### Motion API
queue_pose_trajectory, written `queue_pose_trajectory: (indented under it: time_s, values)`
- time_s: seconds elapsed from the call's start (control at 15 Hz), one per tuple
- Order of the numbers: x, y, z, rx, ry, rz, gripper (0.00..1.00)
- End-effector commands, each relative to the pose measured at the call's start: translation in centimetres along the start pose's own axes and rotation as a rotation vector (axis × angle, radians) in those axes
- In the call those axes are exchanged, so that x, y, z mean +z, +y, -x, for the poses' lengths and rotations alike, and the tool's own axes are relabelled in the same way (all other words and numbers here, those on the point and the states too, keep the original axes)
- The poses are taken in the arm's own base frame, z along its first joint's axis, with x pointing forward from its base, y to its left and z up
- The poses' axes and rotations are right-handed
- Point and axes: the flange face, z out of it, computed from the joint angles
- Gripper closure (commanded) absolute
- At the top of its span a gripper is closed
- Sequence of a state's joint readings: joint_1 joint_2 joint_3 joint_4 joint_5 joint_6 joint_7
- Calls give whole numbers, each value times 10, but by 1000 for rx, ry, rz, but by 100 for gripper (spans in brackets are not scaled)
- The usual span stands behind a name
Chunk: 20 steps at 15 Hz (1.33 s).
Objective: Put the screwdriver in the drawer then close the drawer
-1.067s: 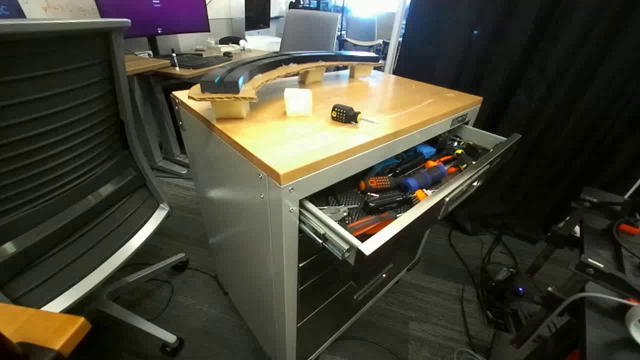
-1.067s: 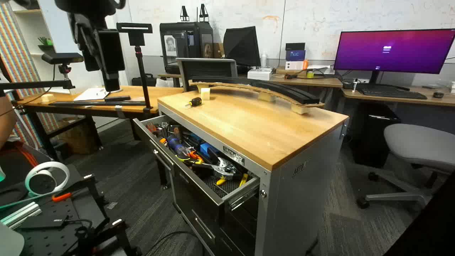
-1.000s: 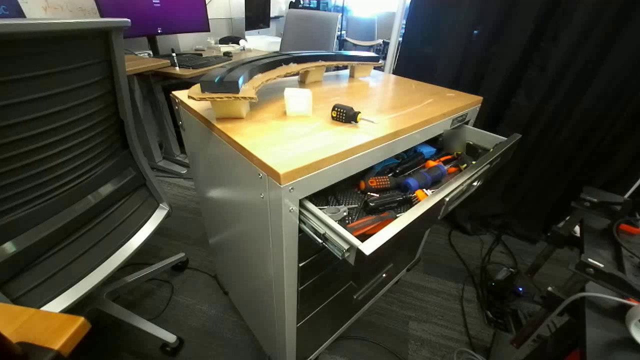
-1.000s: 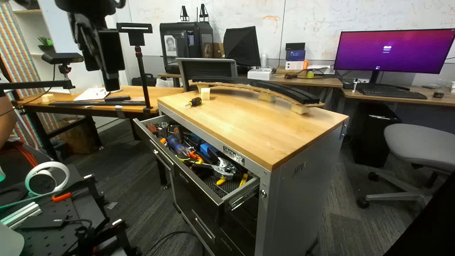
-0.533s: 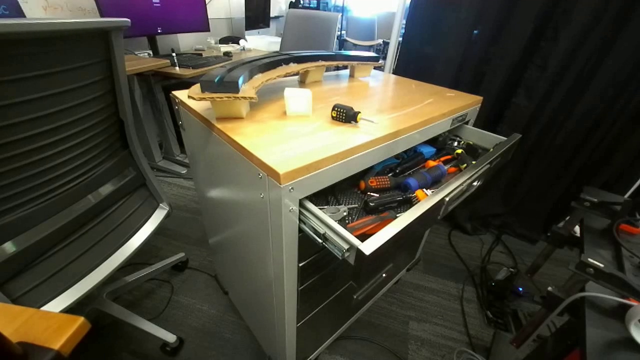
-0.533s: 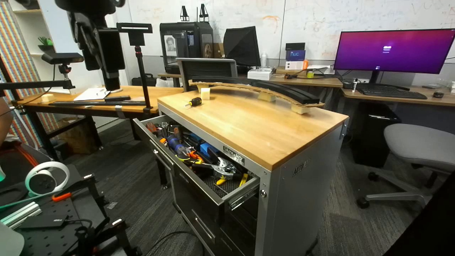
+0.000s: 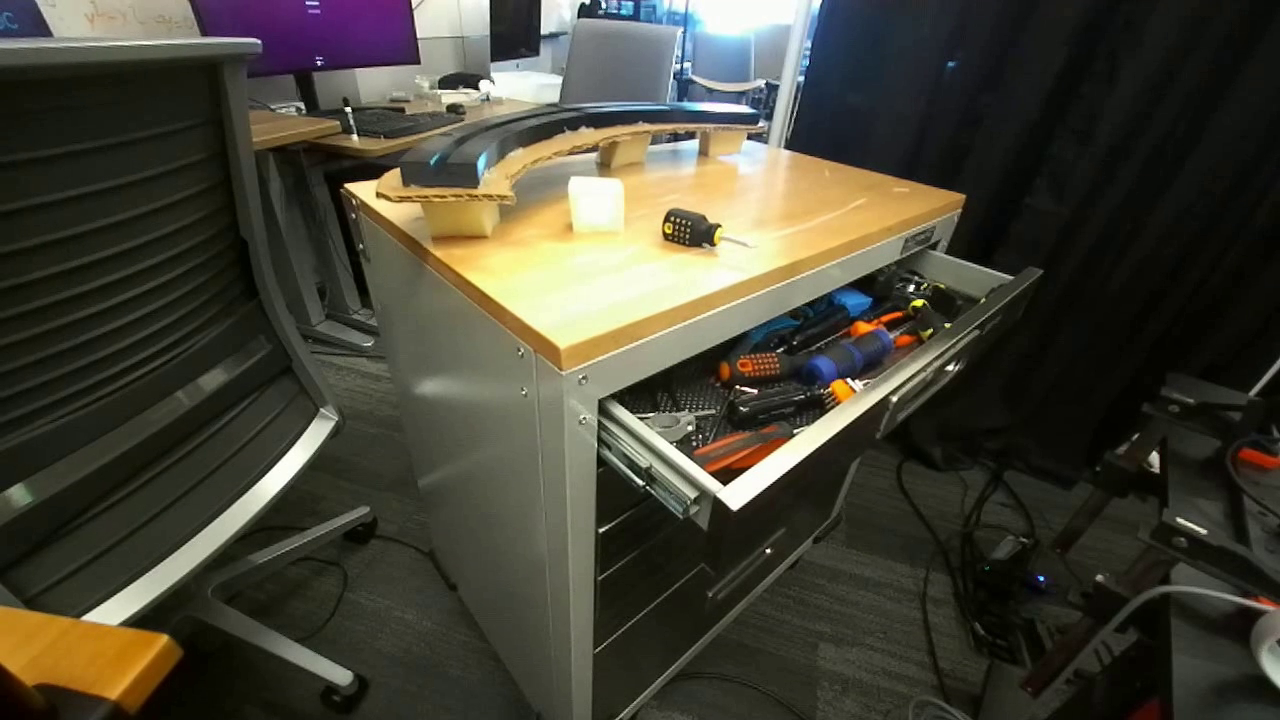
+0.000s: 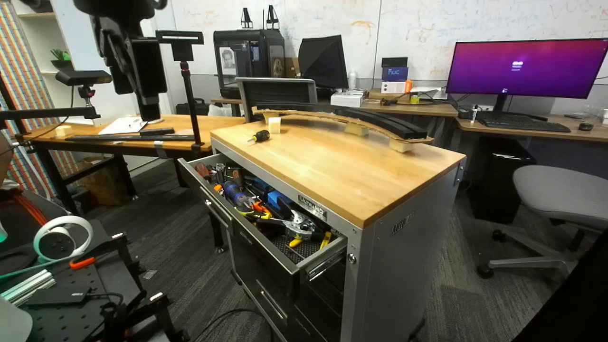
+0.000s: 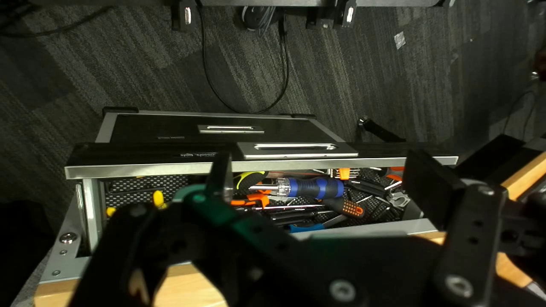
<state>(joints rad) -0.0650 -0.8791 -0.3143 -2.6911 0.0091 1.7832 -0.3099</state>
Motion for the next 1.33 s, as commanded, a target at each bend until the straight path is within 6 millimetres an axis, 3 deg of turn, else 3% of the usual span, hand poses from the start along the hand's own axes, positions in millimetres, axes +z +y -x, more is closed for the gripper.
queue_pose_trajectory:
  time_s: [0.0, 0.07, 0.47, 0.6, 0.73, 0.93, 1.27]
  values:
    - [7, -13, -19, 3, 1, 83, 0]
    - [15, -25, -30, -10, -4, 102, 0]
    - [93, -145, -101, -173, 9, 246, 0]
    - [121, -181, -123, -205, 81, 284, 0]
    - [143, -205, -142, -207, 180, 288, 0]
    - [171, -222, -170, -192, 292, 290, 0]
    - [203, -219, -210, -161, 380, 266, 0]
